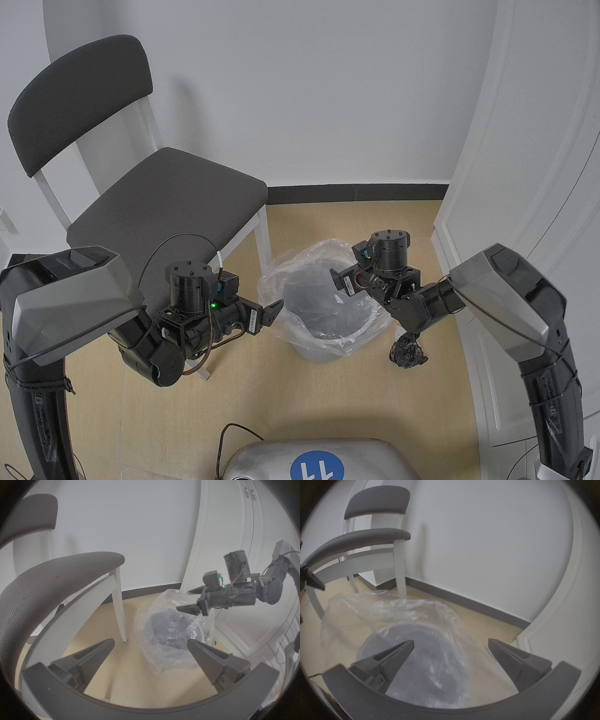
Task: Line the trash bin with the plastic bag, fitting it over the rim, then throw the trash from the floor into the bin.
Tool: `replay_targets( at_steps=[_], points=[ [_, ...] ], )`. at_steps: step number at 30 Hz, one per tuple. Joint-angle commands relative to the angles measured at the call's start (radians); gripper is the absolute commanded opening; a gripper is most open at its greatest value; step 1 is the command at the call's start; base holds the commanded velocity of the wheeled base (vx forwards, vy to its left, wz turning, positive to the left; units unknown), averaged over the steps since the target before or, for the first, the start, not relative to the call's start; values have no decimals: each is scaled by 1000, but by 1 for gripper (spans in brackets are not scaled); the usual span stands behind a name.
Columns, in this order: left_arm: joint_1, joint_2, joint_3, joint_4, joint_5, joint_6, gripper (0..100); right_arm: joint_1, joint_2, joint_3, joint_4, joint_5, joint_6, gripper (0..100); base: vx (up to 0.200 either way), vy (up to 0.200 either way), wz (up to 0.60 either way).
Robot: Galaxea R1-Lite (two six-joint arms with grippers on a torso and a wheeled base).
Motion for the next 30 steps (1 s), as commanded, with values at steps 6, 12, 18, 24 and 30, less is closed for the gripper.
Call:
replay_targets(
  at_steps=[6,12,18,24,30],
  points=[
    [-56,-21,73,-169,0,3,100,9,-474,688,-196,-2,157,100,0,0,0],
    [-99,-18,118,-312,-1,6,100,8,-488,851,-391,-4,244,100,0,0,0],
    [-119,-45,147,-431,2,18,100,9,-487,878,-417,-1,308,100,0,0,0],
    [-127,-183,136,-424,19,15,100,9,-530,880,-414,-1,313,100,0,0,0],
    [-133,-285,76,-395,111,12,100,9,-611,898,-406,1,315,100,0,0,0]
  ],
)
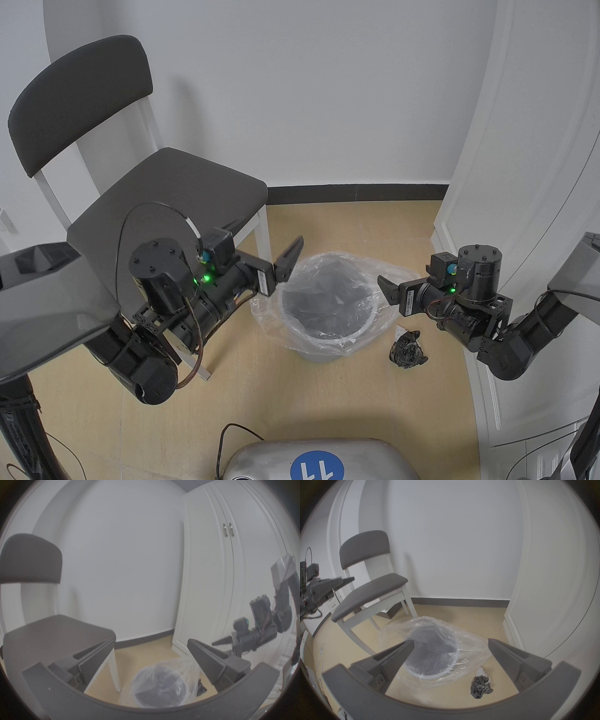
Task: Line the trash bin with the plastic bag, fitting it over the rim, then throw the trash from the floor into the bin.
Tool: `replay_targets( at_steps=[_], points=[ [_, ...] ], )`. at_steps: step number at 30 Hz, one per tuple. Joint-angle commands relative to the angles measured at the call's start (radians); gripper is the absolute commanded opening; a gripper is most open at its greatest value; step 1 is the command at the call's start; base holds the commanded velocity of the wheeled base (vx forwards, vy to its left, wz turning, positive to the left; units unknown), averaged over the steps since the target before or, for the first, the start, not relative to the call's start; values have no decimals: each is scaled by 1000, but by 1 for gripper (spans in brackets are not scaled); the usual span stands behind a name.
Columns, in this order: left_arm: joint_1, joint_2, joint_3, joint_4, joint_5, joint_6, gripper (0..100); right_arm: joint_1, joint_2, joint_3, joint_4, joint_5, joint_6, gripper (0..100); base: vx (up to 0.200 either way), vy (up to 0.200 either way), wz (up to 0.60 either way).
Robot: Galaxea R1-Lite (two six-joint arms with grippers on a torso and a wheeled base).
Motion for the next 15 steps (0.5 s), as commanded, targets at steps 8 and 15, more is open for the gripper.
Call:
replay_targets(
  at_steps=[8,15],
  points=[
    [-27,-137,-70,44,108,-3,100,24,-139,50,4,1,1,100,0,0,0],
    [-40,-137,-2,31,116,4,100,25,-136,52,5,1,1,100,86,0,0]
  ],
)
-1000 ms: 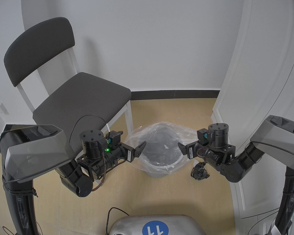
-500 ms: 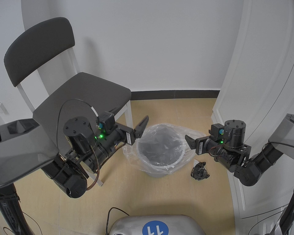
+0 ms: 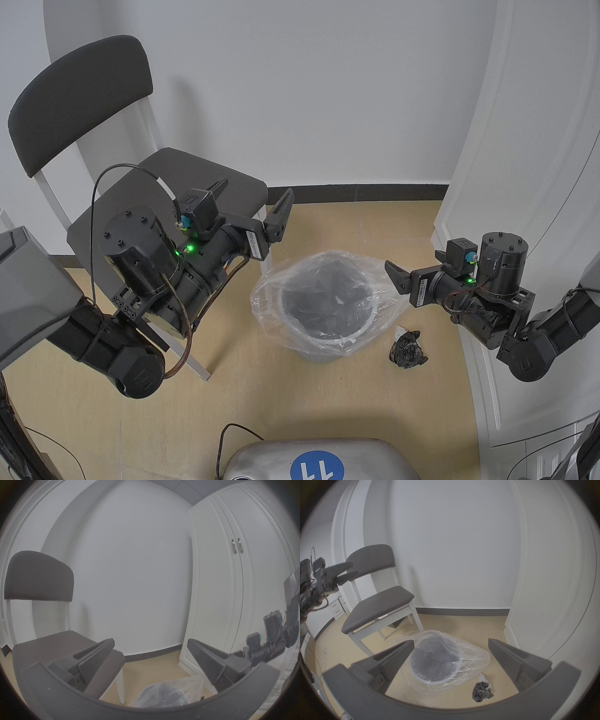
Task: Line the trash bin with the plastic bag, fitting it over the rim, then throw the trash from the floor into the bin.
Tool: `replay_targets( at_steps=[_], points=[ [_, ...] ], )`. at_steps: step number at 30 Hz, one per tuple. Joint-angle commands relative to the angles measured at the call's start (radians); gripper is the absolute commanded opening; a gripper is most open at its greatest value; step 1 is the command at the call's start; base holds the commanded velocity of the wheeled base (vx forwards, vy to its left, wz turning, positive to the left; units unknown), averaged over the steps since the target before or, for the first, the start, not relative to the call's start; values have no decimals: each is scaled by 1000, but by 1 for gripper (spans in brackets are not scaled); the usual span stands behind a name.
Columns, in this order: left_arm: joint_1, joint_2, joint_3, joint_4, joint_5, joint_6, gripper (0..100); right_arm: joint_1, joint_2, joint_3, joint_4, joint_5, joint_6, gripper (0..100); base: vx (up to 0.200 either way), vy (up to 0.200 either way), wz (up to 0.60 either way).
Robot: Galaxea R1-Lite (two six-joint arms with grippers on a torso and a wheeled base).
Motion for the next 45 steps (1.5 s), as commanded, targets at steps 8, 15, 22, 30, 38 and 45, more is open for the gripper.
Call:
replay_targets(
  at_steps=[8,15,22,30,38,45],
  points=[
    [-38,-11,93,-17,-7,24,100,2,-2,5,2,3,-2,100,75,0,0],
    [-49,17,128,35,-5,54,100,2,9,14,19,9,-2,100,0,0,0],
    [-44,115,103,354,-2,98,100,-24,124,-30,37,26,-2,100,0,0,0],
    [-41,276,-16,426,42,70,100,-69,296,-151,52,32,9,100,0,0,0],
    [-56,307,-18,339,37,17,100,-76,285,-160,68,32,34,100,0,0,0],
    [-58,305,-7,314,34,20,100,-76,290,-163,69,32,43,100,0,0,0]
  ],
)
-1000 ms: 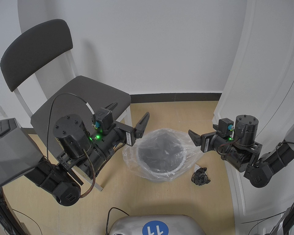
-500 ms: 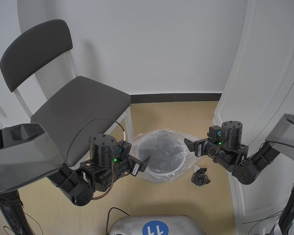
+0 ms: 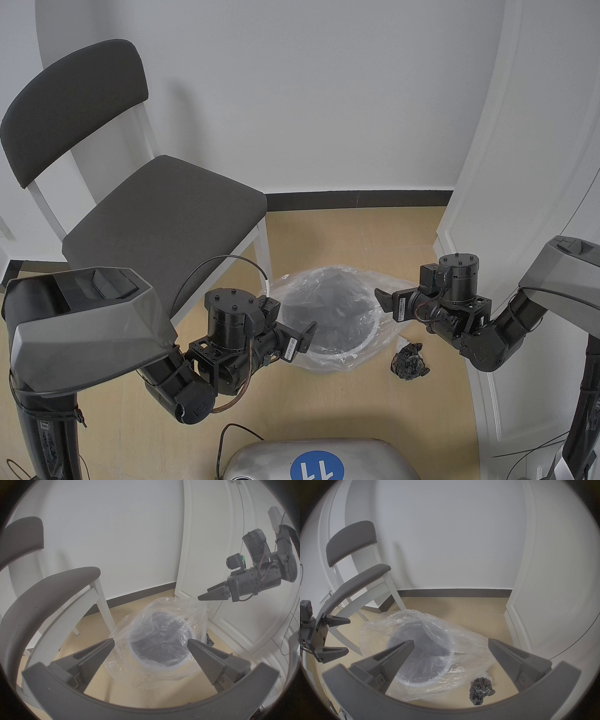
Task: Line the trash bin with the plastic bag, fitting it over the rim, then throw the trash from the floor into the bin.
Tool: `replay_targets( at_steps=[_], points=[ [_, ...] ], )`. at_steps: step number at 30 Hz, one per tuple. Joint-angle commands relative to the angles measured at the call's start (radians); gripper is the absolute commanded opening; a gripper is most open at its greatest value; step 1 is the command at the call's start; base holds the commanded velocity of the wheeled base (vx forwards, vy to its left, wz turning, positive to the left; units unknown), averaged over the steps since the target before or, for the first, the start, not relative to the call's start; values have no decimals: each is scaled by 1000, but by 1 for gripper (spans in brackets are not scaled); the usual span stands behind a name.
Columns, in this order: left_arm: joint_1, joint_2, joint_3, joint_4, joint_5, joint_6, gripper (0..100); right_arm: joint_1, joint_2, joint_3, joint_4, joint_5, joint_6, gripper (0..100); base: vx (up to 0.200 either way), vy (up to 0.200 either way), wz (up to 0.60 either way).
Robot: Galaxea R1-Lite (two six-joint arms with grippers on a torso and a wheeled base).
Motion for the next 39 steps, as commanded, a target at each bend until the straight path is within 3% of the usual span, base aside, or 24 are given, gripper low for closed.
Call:
replay_targets(
  at_steps=[1,6,8,17,26,34,39],
  points=[
    [-2,14,-9,-4,-2,1,100,0,12,-4,-1,0,0,100,0,0,0],
    [-4,29,-85,18,19,-3,100,0,18,-13,-1,2,1,100,0,0,0],
    [-4,29,-92,67,56,-2,100,-2,26,-16,1,2,1,100,0,0,0],
    [29,57,-190,210,91,-9,100,-2,83,-61,-1,2,31,100,0,0,0],
    [67,147,-284,228,126,-11,100,-14,213,-180,-5,-5,75,100,0,0,0],
    [78,267,-442,236,263,-23,100,-37,287,-277,-14,-12,127,100,0,0,0],
    [95,279,-473,237,269,-31,100,-43,305,-309,-14,-14,149,100,0,0,0]
  ],
)
